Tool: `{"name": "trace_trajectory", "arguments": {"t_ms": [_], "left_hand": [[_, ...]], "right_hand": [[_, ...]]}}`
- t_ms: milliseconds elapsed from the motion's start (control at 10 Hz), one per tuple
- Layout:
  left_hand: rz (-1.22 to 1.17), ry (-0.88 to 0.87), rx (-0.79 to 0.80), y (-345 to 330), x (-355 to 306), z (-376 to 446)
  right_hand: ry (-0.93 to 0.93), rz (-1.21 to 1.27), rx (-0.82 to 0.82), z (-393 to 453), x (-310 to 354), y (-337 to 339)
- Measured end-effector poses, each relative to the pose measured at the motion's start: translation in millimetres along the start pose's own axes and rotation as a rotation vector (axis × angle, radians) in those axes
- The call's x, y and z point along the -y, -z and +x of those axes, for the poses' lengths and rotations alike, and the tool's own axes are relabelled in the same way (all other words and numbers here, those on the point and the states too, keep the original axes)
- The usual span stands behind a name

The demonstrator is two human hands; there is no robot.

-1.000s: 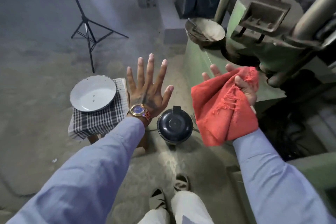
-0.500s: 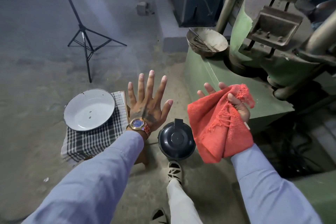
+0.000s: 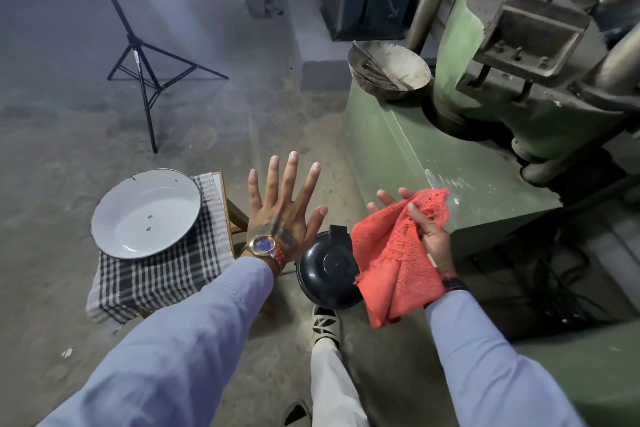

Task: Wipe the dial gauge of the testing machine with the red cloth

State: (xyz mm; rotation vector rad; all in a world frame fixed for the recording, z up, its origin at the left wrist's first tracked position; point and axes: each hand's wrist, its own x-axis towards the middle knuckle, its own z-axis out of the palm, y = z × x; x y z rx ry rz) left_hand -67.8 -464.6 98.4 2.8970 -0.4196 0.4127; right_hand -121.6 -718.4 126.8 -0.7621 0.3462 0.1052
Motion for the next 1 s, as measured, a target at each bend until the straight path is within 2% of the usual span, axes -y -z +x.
{"name": "trace_trajectory", "arguments": {"t_ms": [200, 500, 700, 1000], "left_hand": [[-0.003, -0.026, 0.040, -34, 2, 0], [0.025, -0.032, 0.053, -86, 19, -2], [0.036, -0.034, 0.038, -116, 30, 6], [0.021, -0.038, -0.003, -90, 14, 41]], "right_hand": [[0.066, -0.092, -0.159, 2, -33, 22], [0.081, -0.354, -0.568, 22, -97, 76], [0.121, -0.250, -0.559, 59, -129, 74], [0.169, -0.593, -0.427, 80, -106, 58]]}}
